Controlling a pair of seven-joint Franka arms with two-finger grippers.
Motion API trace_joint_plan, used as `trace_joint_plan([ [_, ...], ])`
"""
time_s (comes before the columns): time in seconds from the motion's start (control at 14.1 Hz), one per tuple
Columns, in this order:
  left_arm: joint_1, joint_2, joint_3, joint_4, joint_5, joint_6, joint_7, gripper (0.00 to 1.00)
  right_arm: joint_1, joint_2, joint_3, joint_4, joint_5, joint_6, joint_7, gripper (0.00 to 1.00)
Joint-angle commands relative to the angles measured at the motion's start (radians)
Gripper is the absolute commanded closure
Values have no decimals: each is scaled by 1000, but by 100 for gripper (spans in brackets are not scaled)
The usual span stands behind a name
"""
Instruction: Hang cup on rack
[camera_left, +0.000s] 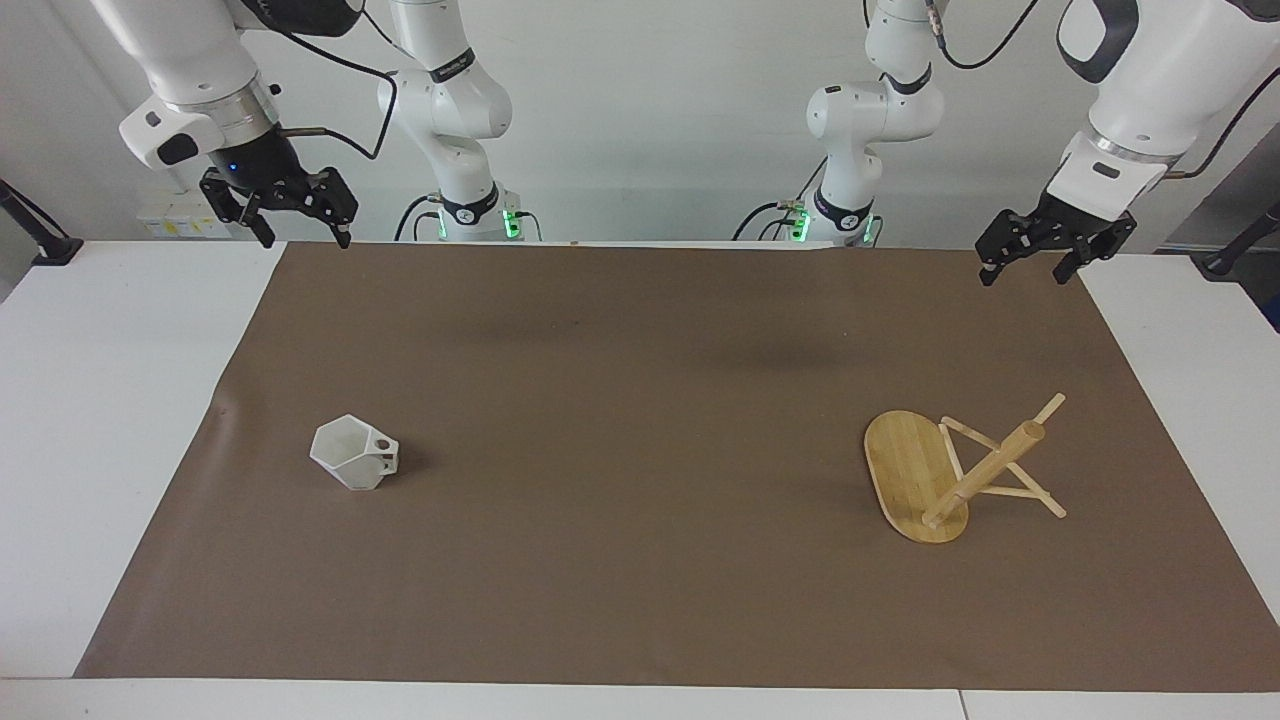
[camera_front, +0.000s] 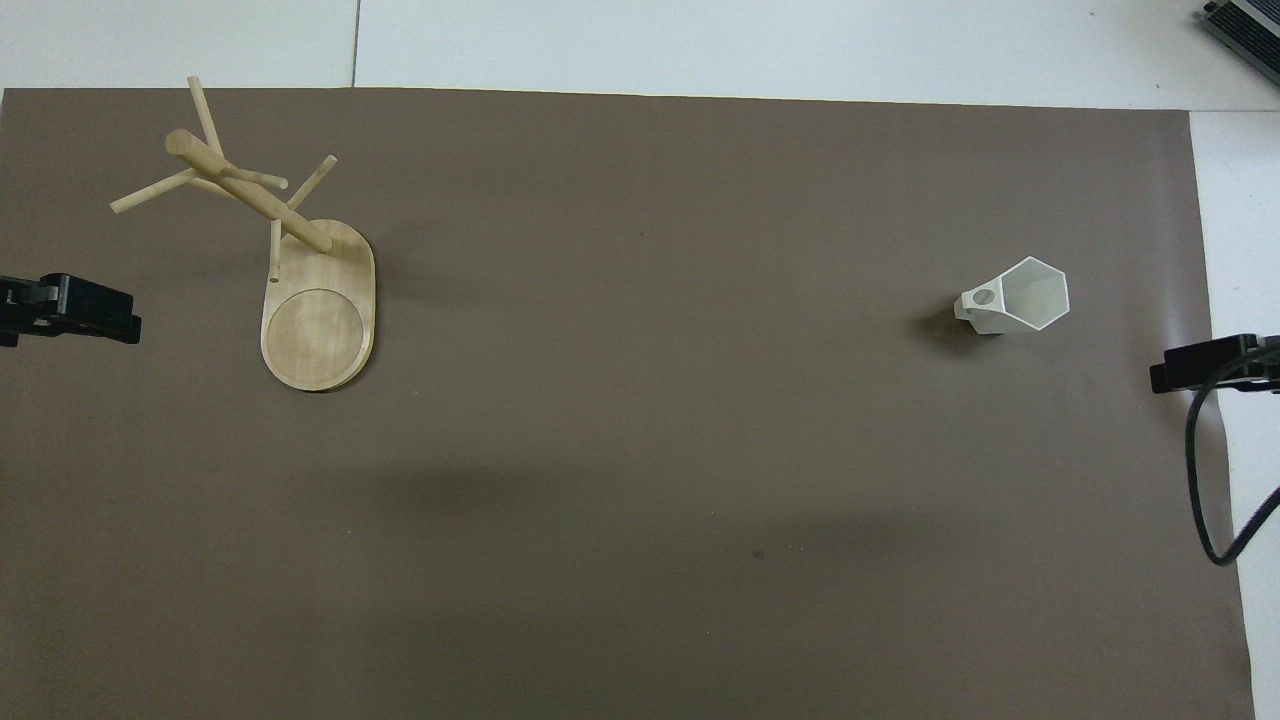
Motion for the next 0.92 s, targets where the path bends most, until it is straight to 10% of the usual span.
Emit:
trace_joint_plan([
  [0.0,-2,-18,5,-11,-6,-10,13,0,0,-19,4,-16,-19,1,-10,0],
  [0.85,-11,-70,-7,-127,-6,78,5,0,-3,-28,-3,-18,-2,12,-24,0],
])
